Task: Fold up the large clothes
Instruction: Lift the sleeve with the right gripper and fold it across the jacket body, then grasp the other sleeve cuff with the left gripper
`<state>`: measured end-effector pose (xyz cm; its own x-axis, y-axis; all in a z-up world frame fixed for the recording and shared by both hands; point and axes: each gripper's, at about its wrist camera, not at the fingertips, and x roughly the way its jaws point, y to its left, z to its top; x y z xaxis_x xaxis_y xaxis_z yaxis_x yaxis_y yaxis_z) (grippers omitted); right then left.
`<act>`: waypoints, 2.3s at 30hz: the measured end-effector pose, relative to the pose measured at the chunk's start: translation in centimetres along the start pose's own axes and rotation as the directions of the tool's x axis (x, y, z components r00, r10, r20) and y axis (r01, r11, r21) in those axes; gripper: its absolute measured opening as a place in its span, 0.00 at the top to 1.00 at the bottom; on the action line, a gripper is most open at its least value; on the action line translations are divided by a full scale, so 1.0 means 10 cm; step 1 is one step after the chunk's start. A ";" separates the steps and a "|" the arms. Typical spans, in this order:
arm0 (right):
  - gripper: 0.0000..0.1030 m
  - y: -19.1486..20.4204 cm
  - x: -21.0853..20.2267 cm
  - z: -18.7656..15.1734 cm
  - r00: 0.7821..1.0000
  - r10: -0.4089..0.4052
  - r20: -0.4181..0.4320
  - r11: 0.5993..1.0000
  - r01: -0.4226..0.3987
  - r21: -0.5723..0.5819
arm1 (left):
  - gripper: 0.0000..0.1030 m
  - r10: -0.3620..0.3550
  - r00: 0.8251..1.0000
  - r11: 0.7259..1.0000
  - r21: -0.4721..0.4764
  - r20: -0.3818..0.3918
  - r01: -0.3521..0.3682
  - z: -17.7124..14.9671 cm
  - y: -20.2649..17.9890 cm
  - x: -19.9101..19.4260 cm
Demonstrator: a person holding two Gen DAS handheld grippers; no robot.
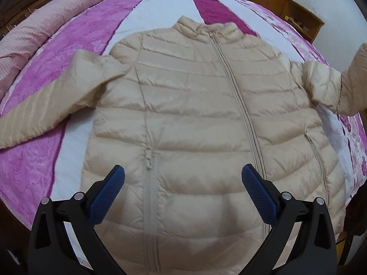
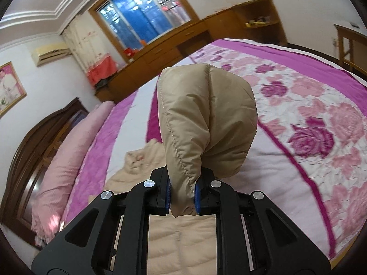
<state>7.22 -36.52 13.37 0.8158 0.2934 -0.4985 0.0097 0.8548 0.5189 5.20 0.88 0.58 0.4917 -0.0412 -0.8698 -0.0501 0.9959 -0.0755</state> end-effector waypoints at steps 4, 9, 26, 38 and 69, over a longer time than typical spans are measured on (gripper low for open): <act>0.85 0.35 0.12 -0.05 1.000 0.025 -0.015 0.999 -0.025 -0.030 | 0.05 -0.001 1.000 1.000 -0.006 0.024 0.001 0.08 0.09 -0.05; 0.85 0.77 0.39 -0.16 0.996 0.069 -0.062 0.995 -0.073 -0.065 | 0.05 0.014 0.999 1.000 -0.002 0.045 -0.014 0.15 0.21 -0.10; 0.85 1.36 1.69 -1.00 0.959 0.048 -0.280 0.989 -0.085 -0.124 | 0.05 0.046 0.998 0.998 -0.043 0.047 -0.044 0.19 0.63 0.04; 0.75 1.42 2.30 -1.45 0.927 -0.014 -0.374 0.985 -0.051 -0.162 | 0.05 0.068 0.997 0.995 -0.082 0.040 -0.064 0.20 0.88 0.11; 0.22 0.37 1.15 -0.70 0.961 -0.119 -0.250 0.987 0.088 -0.132 | 0.05 -0.148 0.982 0.975 0.182 0.121 0.124 0.89 -0.65 0.12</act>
<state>12.54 -26.94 4.70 0.6383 0.2869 -0.7144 0.0053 0.9263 0.3767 13.87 -4.90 4.40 0.5954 -0.1777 -0.7836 0.1705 0.9810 -0.0929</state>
